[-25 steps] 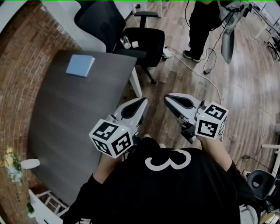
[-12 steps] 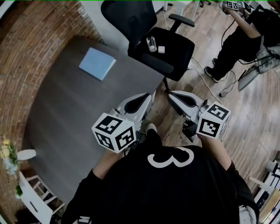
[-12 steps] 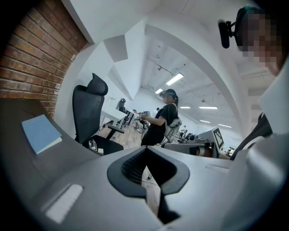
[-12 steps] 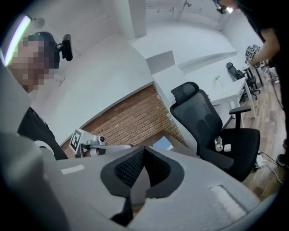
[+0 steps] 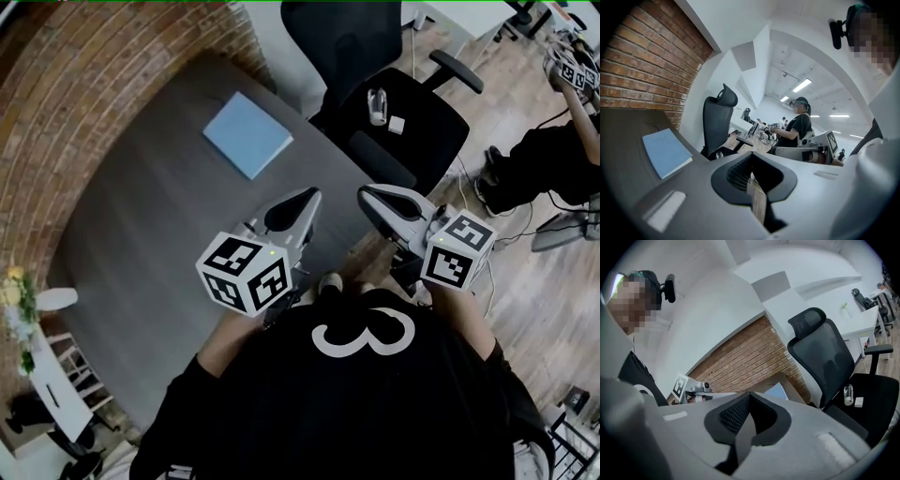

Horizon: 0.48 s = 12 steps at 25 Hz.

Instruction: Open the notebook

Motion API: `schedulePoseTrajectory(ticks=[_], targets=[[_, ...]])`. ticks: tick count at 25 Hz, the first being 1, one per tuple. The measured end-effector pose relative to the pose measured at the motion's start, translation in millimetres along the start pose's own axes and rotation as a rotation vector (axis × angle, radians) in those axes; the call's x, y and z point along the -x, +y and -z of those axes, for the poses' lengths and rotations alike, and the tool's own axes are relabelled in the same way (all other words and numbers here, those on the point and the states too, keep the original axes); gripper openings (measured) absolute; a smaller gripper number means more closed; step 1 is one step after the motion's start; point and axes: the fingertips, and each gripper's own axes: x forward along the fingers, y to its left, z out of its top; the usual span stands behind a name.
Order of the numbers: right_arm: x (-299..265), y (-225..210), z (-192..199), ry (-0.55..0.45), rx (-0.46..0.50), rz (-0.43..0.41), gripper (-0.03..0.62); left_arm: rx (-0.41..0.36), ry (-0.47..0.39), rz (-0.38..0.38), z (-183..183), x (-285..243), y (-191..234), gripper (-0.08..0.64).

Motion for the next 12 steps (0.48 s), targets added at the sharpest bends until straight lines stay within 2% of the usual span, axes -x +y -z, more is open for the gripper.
schedulePoseTrajectory(ticks=[7,12], targets=[[-33.6,-41.8,-5.5,0.12,-0.022,-0.122,0.002,0.009,-0.048,-0.199,-11.5,-15.5,46.4,0.017],[-56.5,-71.9,-17.5,0.197,-0.025,-0.2,0.002,-0.042,-0.072,-0.327,-27.4,-30.9,68.8,0.014]])
